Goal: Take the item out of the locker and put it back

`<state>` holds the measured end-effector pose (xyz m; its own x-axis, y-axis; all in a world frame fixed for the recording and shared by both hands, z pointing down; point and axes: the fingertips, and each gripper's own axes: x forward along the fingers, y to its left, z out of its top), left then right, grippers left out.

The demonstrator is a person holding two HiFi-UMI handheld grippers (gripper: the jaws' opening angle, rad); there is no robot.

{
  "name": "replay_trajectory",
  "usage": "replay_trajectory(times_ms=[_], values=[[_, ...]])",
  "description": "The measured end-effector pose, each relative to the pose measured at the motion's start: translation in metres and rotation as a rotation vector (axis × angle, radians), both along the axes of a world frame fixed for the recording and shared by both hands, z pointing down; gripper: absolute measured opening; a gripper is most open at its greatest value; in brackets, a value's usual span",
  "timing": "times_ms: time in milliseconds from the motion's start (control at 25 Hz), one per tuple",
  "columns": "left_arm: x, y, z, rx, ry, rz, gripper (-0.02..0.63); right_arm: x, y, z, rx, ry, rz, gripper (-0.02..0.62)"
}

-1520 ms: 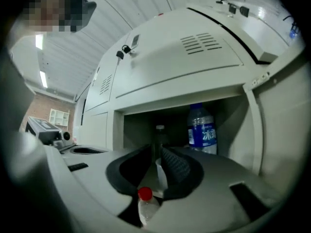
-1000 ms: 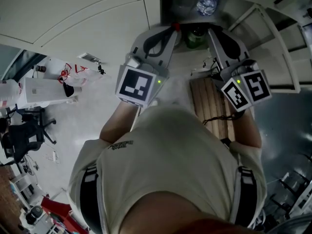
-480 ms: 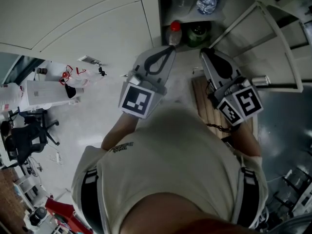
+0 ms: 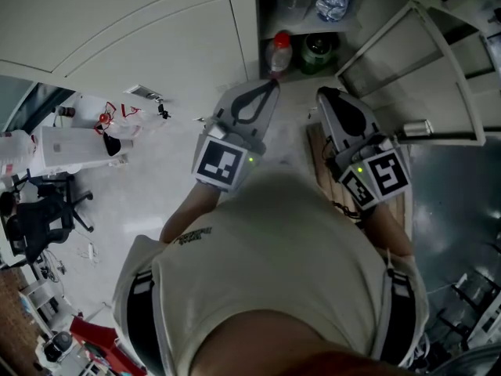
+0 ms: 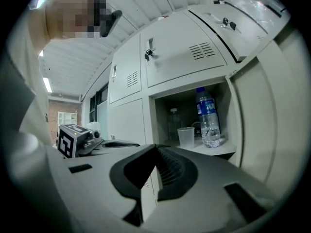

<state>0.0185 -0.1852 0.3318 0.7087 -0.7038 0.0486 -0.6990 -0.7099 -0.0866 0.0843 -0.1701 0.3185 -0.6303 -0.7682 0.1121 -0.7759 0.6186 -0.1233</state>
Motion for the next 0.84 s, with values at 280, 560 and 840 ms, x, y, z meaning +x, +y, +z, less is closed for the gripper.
replay_trajectory(times_ms=[280,560,840], values=[[-0.006,0.006,-0.009,0.026,0.054,-0.03,0.012,-0.001,0.007,-0.003,-0.016,-0.048,0.01,0.002],[-0.002,0.012,-0.006,0.014,0.028,-0.015,0.012,0.0,0.013,-0.002,-0.031,-0.062,0.014,0.002],[-0.003,0.017,-0.006,0.01,0.033,-0.026,0.012,-0.002,0.016,-0.001,-0.045,-0.079,0.003,0.002]])
